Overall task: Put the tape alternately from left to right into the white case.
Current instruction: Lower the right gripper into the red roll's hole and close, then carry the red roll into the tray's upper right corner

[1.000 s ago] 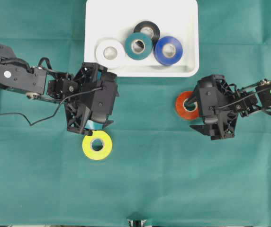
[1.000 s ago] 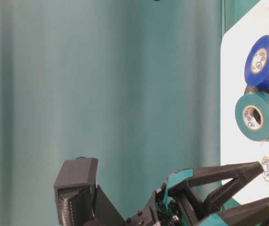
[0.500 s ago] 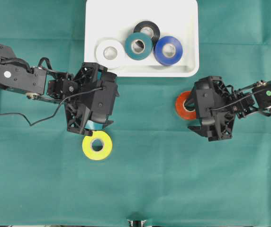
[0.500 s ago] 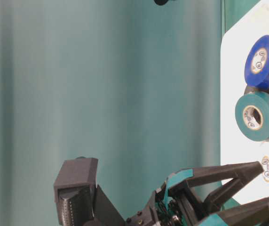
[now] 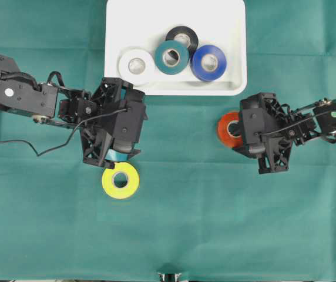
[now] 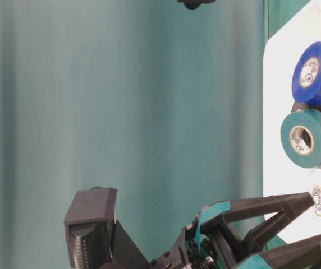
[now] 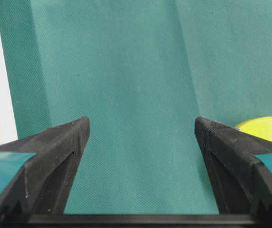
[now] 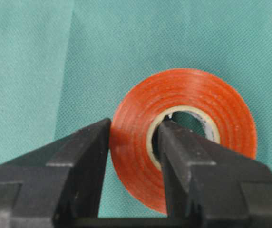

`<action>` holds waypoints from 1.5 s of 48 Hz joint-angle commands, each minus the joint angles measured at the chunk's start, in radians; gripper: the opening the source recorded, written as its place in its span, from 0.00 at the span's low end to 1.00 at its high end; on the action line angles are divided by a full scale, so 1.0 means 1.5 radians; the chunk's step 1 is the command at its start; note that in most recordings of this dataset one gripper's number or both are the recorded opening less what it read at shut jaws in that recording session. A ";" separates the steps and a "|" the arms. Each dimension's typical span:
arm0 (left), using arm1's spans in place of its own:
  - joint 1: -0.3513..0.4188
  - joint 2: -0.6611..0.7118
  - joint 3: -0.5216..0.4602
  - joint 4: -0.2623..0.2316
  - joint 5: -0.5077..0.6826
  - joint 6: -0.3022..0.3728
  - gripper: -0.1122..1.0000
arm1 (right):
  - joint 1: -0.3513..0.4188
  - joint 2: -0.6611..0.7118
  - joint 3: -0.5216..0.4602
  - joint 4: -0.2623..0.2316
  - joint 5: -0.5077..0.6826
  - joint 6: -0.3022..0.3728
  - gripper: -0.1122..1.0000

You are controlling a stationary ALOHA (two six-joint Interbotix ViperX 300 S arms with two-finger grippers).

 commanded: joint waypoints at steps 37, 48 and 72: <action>0.001 -0.008 -0.008 -0.001 -0.003 -0.001 1.00 | 0.010 -0.149 0.008 0.000 0.027 0.003 0.13; 0.001 -0.008 -0.010 -0.002 -0.003 -0.001 1.00 | 0.005 -0.148 0.000 -0.001 0.027 -0.001 0.13; 0.001 -0.007 -0.010 -0.002 -0.003 -0.001 1.00 | -0.140 -0.148 -0.026 -0.013 0.022 -0.009 0.13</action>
